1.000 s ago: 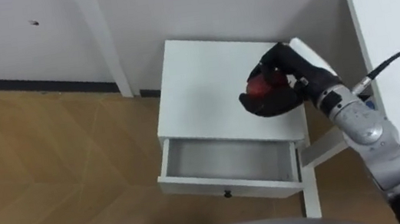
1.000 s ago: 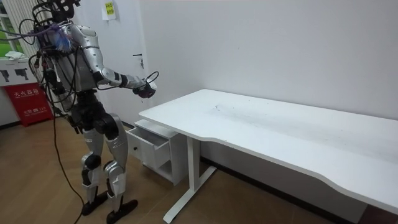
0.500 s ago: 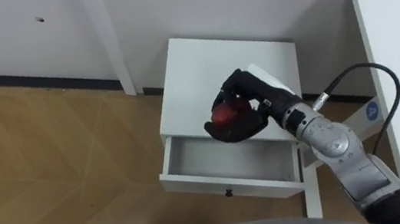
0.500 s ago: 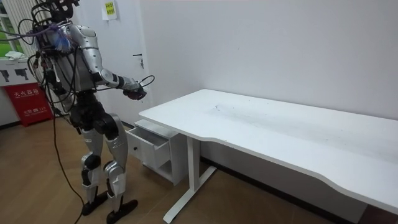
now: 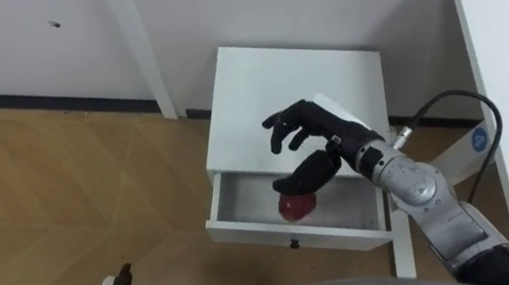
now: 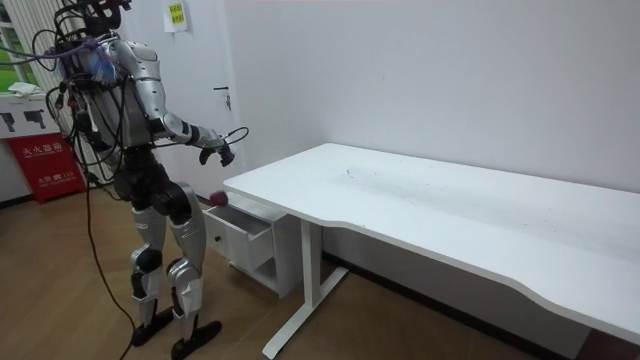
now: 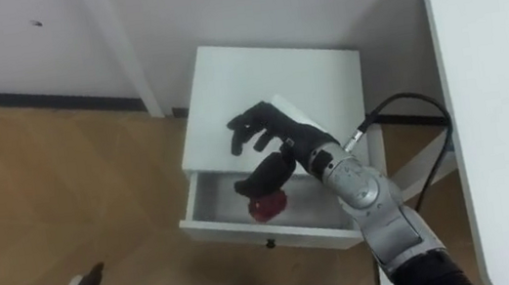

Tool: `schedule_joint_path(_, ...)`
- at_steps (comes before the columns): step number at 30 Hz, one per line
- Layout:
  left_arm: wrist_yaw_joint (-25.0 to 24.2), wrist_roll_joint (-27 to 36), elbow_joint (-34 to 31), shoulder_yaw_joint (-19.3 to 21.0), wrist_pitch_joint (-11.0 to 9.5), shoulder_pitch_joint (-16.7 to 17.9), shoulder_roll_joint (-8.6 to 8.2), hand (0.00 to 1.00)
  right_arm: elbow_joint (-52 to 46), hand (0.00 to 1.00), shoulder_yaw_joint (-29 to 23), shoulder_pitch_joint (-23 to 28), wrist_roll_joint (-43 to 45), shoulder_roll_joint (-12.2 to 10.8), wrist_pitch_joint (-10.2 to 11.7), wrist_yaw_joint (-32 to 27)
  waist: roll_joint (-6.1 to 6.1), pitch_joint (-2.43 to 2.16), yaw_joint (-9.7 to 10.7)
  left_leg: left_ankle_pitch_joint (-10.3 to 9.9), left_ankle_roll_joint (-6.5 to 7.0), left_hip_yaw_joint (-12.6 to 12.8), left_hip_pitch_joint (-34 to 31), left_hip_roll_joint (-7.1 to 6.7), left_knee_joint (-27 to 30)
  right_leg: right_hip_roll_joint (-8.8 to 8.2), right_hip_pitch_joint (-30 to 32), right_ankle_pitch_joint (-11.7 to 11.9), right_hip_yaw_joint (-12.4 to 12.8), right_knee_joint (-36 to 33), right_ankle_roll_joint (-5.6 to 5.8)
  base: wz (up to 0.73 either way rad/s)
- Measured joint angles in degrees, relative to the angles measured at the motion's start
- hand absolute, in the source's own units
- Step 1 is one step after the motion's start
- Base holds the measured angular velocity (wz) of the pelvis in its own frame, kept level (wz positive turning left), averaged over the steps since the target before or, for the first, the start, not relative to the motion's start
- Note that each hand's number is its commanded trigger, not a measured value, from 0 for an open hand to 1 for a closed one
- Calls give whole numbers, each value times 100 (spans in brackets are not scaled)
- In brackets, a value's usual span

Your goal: Put apple and close drawer

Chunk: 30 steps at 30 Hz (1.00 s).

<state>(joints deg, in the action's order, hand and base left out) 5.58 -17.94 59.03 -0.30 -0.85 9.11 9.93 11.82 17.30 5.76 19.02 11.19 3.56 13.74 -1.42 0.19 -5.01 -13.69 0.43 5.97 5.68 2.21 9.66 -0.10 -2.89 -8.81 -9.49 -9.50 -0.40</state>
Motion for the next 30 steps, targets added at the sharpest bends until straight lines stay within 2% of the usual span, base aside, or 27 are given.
schedule_joint_path(10, -1, 35, 11, 1, 0, 9, -10, 0, 320, 0, -3, 2, -6, 23, -11, 10, -34, -18, -14, 0, 0, 3, 2, 1, -8, -1, -1, 0, -9, 8, 0, 0)
schedule_joint_path(15, 0, 35, 11, 6, -1, 51, -13, 0, 320, 0, -12, 1, 5, 22, -11, 8, -37, -11, -22, 0, 0, 3, 3, 1, -8, -1, -2, 0, -1, 7, 0, 0)
schedule_joint_path(17, 1, 36, 10, 8, -1, 106, -14, 0, 367, 0, -55, 45, 4, 24, 28, -59, -13, 13, -1, 0, 0, 2, 7, 4, -4, -4, -16, 0, -15, 11, 0, 0)
schedule_joint_path(21, 26, 74, 43, 20, -2, 180, -13, 0, 1045, 0, -182, 53, 67, 21, 72, -371, -16, 11, 35, 0, 1, 0, 12, 2, -4, -25, -51, 2, -28, 52, 3, 1)
schedule_joint_path(23, 32, 202, 91, 23, 5, 238, -18, 0, 1501, 0, -369, 112, 104, 17, 71, -515, 11, 29, 70, -1, 1, 1, 84, -4, -11, -63, -136, 5, -57, 84, 11, 6)
schedule_joint_path(25, 55, 211, 144, 155, 3, 297, -19, 0, 2250, 0, -698, 152, 116, -6, 92, -748, 11, 15, 187, -1, 2, 3, 95, -7, -6, -88, -184, 0, -177, 87, 18, 17)
schedule_joint_path(27, 64, 180, 270, 258, 3, 312, -22, 0, 2785, 0, -1048, 246, 109, -5, 98, -919, 31, 20, 214, -5, 8, 9, 67, -33, 30, -112, -173, -14, -190, 44, 39, 16)
schedule_joint_path(28, 65, 126, 315, 284, 17, 310, -23, 0, 3126, 0, -1309, 272, 131, -2, 90, -1035, 25, -2, 317, -30, 50, 18, -25, -103, 140, -181, -85, -99, -223, -122, 75, 18)
schedule_joint_path(29, 62, 106, 331, 290, 23, 294, -28, 0, 3293, 0, -1492, 290, 124, 4, 87, -1112, 42, -3, 382, -62, 99, 38, -73, -126, 210, -228, 2, -172, -225, -307, 96, 25)
schedule_joint_path(30, 47, 71, 404, 332, 67, 272, -53, 0, 3648, 0, -1821, 329, 145, 49, 68, -1293, 86, -13, 493, -97, 155, 127, -158, -191, 321, -368, 288, -307, -220, -869, 179, 28)
